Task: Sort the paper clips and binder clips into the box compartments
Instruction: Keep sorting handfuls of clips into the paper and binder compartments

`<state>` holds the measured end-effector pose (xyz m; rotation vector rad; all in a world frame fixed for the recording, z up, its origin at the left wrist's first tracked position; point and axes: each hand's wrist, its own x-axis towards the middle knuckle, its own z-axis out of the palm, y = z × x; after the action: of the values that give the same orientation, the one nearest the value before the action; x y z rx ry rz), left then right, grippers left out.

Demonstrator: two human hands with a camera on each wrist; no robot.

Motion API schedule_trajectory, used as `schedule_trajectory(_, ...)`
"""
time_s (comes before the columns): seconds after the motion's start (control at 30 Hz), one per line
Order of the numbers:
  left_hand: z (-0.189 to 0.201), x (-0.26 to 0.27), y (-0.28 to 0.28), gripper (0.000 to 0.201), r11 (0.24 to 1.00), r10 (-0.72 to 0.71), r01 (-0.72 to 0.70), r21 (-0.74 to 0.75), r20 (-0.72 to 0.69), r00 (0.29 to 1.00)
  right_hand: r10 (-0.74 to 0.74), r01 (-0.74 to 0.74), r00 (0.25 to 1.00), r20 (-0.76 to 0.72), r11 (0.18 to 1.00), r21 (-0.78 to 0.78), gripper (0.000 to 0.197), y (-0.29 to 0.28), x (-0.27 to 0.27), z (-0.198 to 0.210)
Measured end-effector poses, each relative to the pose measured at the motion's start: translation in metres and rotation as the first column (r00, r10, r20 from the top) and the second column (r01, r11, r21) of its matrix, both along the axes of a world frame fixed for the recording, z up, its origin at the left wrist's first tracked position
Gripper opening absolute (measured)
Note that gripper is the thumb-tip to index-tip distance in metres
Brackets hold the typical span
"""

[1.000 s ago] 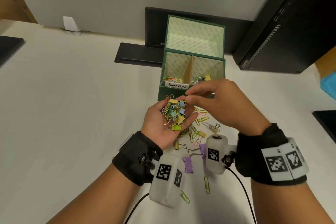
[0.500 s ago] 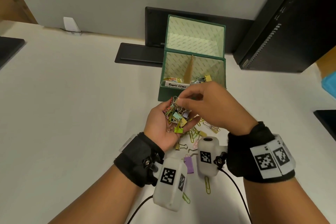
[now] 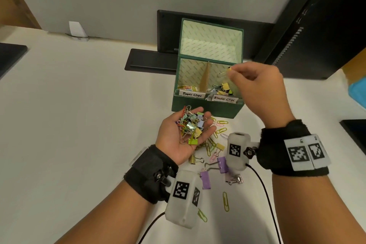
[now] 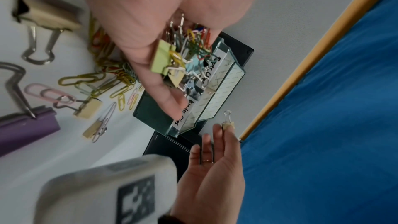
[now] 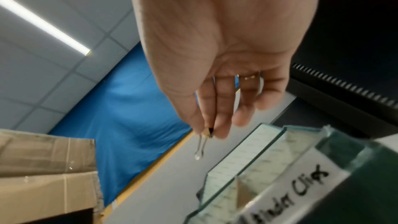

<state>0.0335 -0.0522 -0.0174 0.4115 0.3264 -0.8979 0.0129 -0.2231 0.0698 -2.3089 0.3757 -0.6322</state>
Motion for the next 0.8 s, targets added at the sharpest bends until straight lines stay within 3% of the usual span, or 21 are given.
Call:
schedule_trajectory(0.03,0.001,0.000,0.000,0.041,1.000,-0.001,0.001,-0.001,-0.003,1.000,-0.030,0.029,0.999,-0.028,0.999,-0.045,0.020,-0.004,0.004,-0.002)
schedule_trajectory(0.13,0.002,-0.001,0.000,0.042,1.000,-0.007,0.007,0.000,-0.007,1.000,-0.098,0.032,0.934,-0.343,0.981,-0.193,0.028,-0.012,0.006,-0.013)
schedule_trajectory(0.17,0.002,0.000,0.001,0.042,1.000,-0.008,0.008,-0.003,-0.007,1.000,-0.101,0.027,0.919,-0.381,0.981,-0.193,0.031,-0.011,0.004,-0.016)
schedule_trajectory(0.3,0.000,0.001,0.001,0.042,1.000,0.008,-0.009,-0.019,-0.021,1.000,0.055,-0.082,0.972,-0.228,0.991,-0.108,0.015,0.007,-0.010,-0.017)
schedule_trajectory(0.47,-0.001,0.000,0.001,0.043,1.000,0.008,-0.008,-0.002,0.026,1.000,0.332,-0.343,0.855,-0.398,0.938,0.048,0.009,0.021,-0.023,-0.015)
schedule_trajectory(0.63,-0.003,0.000,0.001,0.047,1.000,-0.004,0.006,-0.016,0.087,0.996,0.348,-0.363,0.850,-0.396,0.931,0.038,0.011,0.026,-0.021,-0.014)
schedule_trajectory(0.8,-0.004,-0.003,-0.001,0.052,0.999,-0.031,0.035,-0.025,0.133,0.991,0.216,-0.303,0.854,-0.474,0.946,-0.116,0.014,0.035,-0.015,-0.028)
